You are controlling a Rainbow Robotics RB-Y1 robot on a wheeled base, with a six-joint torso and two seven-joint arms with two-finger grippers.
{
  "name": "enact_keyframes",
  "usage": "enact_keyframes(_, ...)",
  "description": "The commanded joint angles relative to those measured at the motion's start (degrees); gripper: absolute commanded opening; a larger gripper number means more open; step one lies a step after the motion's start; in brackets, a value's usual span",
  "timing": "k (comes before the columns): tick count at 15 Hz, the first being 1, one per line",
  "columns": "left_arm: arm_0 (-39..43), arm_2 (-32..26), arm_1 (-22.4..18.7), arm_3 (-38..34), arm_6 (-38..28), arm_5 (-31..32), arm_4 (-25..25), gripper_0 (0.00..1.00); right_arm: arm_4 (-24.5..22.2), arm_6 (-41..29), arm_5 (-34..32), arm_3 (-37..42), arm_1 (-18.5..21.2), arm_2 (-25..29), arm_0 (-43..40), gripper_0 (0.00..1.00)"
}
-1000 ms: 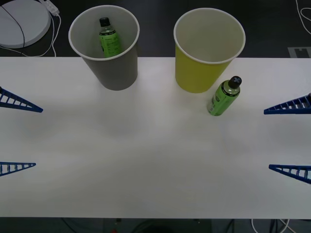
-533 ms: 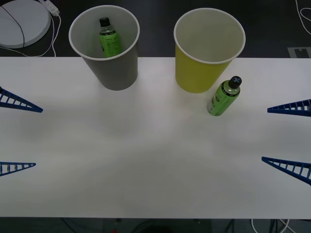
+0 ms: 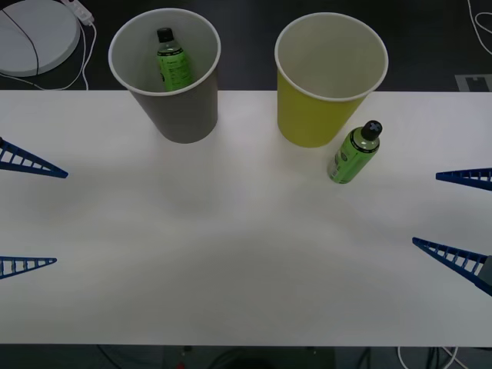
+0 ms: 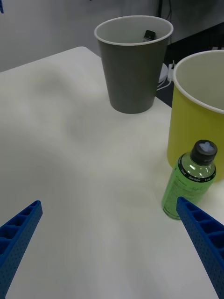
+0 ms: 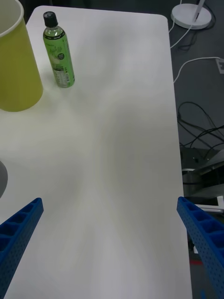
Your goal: Put the can into the green bin and the plastic bottle into the gray bin
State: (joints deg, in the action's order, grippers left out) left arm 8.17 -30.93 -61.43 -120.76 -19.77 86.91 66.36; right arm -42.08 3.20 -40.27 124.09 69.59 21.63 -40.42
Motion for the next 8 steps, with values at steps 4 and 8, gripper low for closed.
enact_keyframes(4, 0.0, 0.0, 0.0, 0.0, 0.0, 0.01, 0.0, 1.0, 1.3, 1.28, 7.31, 0.27, -2.97, -0.1, -4.66, 1.0)
enact_keyframes(8, 0.0, 0.0, 0.0, 0.0, 0.0, 0.01, 0.0, 1.0, 2.35, 0.85, 11.61, 0.27, -5.35, -0.53, -6.86, 1.0)
